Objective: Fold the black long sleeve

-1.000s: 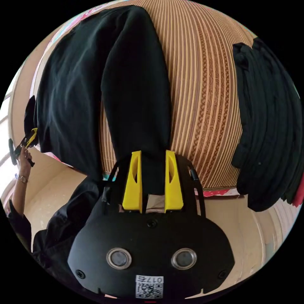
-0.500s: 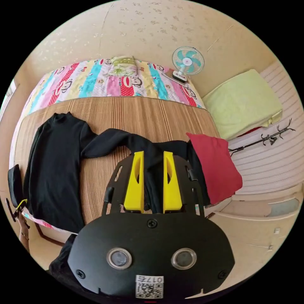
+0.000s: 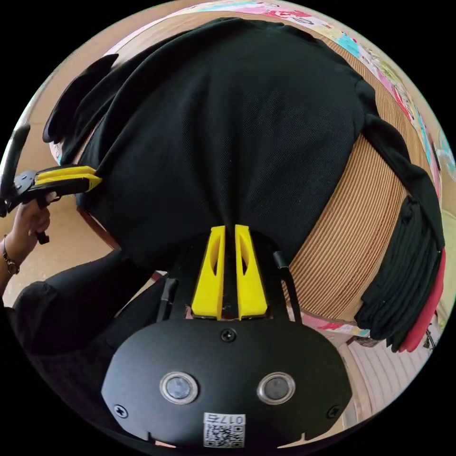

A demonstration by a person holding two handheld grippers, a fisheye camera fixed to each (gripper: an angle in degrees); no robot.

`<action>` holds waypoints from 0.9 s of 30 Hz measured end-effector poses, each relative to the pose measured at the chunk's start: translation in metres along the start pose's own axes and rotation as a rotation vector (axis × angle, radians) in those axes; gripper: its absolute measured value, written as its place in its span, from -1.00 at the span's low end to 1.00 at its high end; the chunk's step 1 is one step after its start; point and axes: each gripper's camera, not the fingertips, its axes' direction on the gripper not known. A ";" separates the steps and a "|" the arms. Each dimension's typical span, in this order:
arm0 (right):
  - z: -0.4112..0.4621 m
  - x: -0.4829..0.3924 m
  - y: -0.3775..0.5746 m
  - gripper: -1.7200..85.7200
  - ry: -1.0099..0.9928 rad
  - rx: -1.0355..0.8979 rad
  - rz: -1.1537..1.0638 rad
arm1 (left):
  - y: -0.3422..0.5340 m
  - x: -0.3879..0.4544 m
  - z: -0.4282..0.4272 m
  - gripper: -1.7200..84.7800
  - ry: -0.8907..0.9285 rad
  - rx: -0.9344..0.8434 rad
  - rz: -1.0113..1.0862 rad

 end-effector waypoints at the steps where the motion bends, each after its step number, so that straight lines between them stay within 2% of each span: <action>1: -0.002 0.009 0.008 -0.84 -0.016 -0.015 0.023 | 0.007 -0.008 -0.010 -0.83 0.028 0.038 -0.037; 3: -0.013 0.042 0.032 -0.84 -0.103 -0.060 0.097 | 0.041 -0.064 -0.059 -0.80 0.056 0.238 -0.304; 4: -0.016 0.048 0.036 -0.84 -0.126 -0.069 0.117 | 0.048 -0.083 -0.068 -0.75 0.045 0.261 -0.399; 6: -0.027 0.067 0.047 -0.83 -0.199 -0.099 0.211 | 0.075 -0.164 -0.087 -0.61 0.024 0.269 -0.785; 7: -0.030 0.069 0.049 -0.83 -0.214 -0.102 0.233 | 0.082 -0.184 -0.089 -0.59 0.036 0.275 -0.869; 9: -0.041 0.070 0.050 -0.82 -0.235 -0.113 0.300 | 0.117 -0.254 -0.081 -0.62 0.206 0.337 -1.149; 10: -0.044 0.068 0.050 -0.82 -0.232 -0.118 0.310 | 0.124 -0.267 -0.073 -0.63 0.282 0.344 -1.209; 12: -0.054 0.057 0.049 -0.81 -0.187 -0.142 0.330 | 0.147 -0.295 -0.041 -0.65 0.558 0.403 -1.360; 14: -0.064 0.048 0.051 -0.81 -0.153 -0.157 0.329 | 0.158 -0.301 -0.034 -0.66 0.627 0.435 -1.412; 18: -0.094 0.033 0.065 -0.82 -0.126 -0.174 0.303 | 0.188 -0.306 -0.050 -0.86 0.669 0.500 -1.358; 20: -0.105 0.030 0.073 -0.82 -0.118 -0.179 0.312 | 0.197 -0.300 -0.076 -0.87 0.653 0.540 -1.280; 22: -0.114 0.030 0.081 -0.82 -0.131 -0.177 0.337 | 0.193 -0.287 -0.116 -0.87 0.582 0.577 -1.128; 25: -0.124 0.030 0.091 -0.83 -0.204 -0.171 0.381 | 0.173 -0.251 -0.201 -0.87 0.354 0.661 -0.887; 27: -0.130 0.027 0.097 -0.82 -0.255 -0.165 0.396 | 0.151 -0.211 -0.268 -0.87 0.181 0.827 -0.670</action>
